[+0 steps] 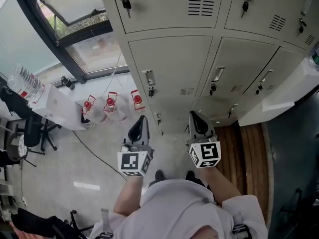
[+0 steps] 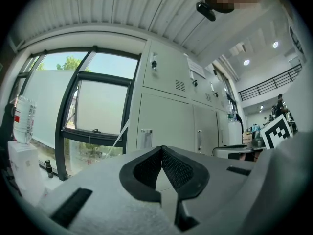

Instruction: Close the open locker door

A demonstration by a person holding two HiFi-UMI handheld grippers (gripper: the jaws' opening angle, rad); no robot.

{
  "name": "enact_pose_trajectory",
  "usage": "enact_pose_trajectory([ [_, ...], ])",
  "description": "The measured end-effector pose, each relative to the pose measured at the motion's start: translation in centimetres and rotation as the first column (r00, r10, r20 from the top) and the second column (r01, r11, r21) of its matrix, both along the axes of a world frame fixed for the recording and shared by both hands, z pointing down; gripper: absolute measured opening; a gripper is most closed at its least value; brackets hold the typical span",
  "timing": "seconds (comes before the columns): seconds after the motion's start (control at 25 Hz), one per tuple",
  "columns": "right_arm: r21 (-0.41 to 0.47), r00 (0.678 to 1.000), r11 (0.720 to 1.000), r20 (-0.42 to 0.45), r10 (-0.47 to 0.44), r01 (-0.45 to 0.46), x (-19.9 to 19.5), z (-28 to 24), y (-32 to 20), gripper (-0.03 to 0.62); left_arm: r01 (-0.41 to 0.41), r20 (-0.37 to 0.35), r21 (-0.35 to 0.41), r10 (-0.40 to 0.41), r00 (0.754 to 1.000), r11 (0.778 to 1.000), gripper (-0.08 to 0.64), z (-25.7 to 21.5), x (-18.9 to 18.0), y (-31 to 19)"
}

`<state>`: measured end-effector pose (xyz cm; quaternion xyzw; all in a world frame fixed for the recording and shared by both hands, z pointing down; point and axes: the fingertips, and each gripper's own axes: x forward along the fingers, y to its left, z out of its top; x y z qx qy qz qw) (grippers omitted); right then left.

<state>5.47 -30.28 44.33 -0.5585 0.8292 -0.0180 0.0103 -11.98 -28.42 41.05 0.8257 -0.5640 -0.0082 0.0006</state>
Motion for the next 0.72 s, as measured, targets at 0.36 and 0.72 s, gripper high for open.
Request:
enact_pose_trajectory([
  [0.36,0.002,0.998,0.998,0.018,0.065,-0.065,2.0,-1.6,2.9,0.012,-0.023,-0.005,0.011,0.023,1.000,1.000,0.008,-1.4,1.5,1.5],
  [0.72,-0.005,0.997,0.997,0.024,0.079,-0.079,2.6,-1.9,3.8,0.012,-0.050,-0.007,0.019,0.050,0.999,0.999,0.008,-1.9,2.6,2.2],
])
